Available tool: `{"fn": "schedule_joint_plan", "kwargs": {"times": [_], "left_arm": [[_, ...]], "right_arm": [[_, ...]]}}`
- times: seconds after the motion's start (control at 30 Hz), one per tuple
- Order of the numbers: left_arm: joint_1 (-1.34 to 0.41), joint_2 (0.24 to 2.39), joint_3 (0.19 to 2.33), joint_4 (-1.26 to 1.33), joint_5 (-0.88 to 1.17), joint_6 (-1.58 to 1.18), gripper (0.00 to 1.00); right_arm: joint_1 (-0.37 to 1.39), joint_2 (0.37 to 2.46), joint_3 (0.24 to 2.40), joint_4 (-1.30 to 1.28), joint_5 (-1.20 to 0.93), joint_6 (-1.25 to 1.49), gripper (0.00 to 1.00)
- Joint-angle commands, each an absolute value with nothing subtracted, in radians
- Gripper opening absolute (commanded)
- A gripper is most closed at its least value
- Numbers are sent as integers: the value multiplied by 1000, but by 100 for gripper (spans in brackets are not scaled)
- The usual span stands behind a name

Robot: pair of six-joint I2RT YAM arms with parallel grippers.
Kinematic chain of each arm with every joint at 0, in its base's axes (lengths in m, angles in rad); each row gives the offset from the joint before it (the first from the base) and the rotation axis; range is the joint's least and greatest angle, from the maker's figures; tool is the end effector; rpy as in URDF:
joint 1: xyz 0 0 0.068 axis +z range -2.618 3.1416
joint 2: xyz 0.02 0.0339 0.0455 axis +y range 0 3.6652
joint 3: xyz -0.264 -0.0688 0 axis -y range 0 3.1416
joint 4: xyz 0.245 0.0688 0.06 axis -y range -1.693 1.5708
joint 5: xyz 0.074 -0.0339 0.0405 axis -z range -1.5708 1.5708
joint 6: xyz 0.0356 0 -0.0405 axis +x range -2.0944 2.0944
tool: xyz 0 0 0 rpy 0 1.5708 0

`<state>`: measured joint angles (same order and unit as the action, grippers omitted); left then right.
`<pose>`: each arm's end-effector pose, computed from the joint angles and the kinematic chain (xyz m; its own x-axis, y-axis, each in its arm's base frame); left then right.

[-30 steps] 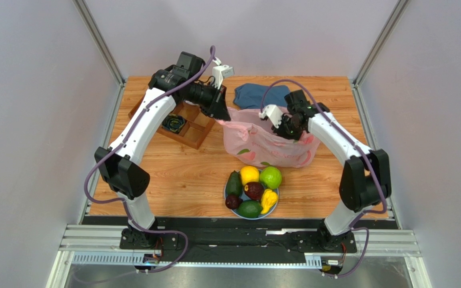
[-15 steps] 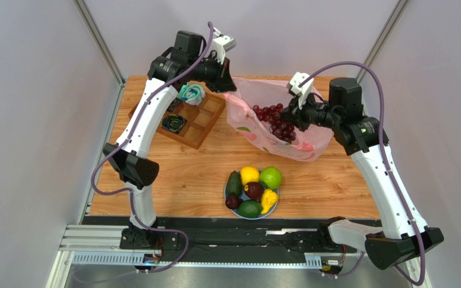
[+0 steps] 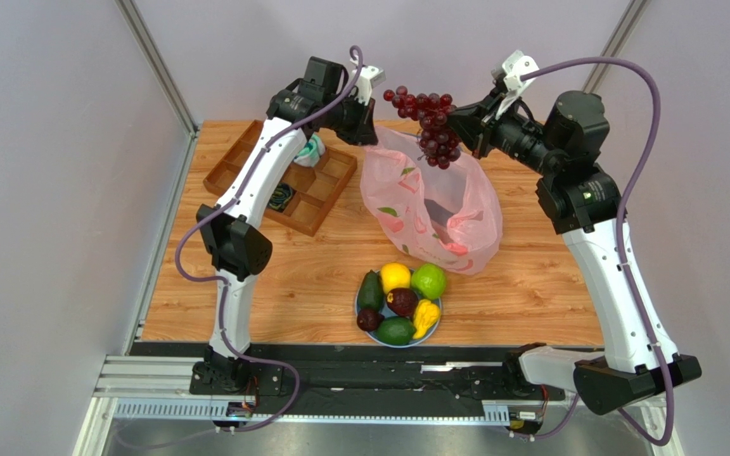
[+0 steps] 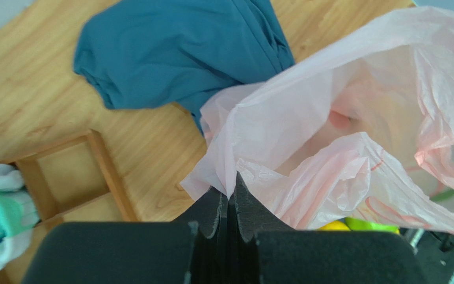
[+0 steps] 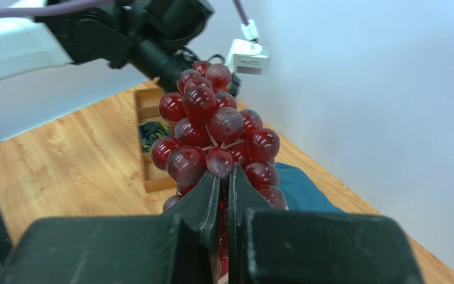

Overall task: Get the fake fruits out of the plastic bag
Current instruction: Take out the fake fruit from the plastic bag, then adjust the plastic bag at the center of the board.

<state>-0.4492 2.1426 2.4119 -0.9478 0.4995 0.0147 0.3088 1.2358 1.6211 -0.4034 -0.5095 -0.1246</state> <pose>0.4115 -0.2173 0.3925 -0.5548 0.2818 -0.7828 0.7253 0.6247 -0.2891 0.2260 0.0903 0.5086 0.0736 -0.0904 -0.9932 -0.7264 0.6775 -0.1155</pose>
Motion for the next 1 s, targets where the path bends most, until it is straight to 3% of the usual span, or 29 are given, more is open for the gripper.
{"fn": "schedule_joint_plan", "kwargs": {"times": [0.0,0.1,0.13,0.17,0.23,0.27,0.43,0.63,0.97], "left_arm": [[-436,2145,2511,-890,394,5,0],[-423,2129,2523,-881,353,5,0],[-414,2125,2523,-881,332,3,5],[-410,2111,2519,-882,322,5,42],[-402,2091,2514,-894,286,5,73],[-400,2080,2508,-897,272,5,99],[-399,1988,2430,-925,201,29,99],[-399,1875,2327,-951,213,38,99],[-399,1796,2244,-965,189,46,99]], "right_arm": [[317,1223,1684,-446,-650,-78,0],[319,1175,1634,-581,-728,-161,0],[321,1158,1578,-633,-747,-182,0],[319,1119,1547,-653,-749,-198,0],[325,1080,1469,-714,-793,-247,0],[333,1059,1456,-747,-802,-270,0],[463,1029,1387,-968,-804,-449,0],[548,1009,1256,-937,-776,-436,0],[629,1109,1282,-1009,-742,-623,0]]}}
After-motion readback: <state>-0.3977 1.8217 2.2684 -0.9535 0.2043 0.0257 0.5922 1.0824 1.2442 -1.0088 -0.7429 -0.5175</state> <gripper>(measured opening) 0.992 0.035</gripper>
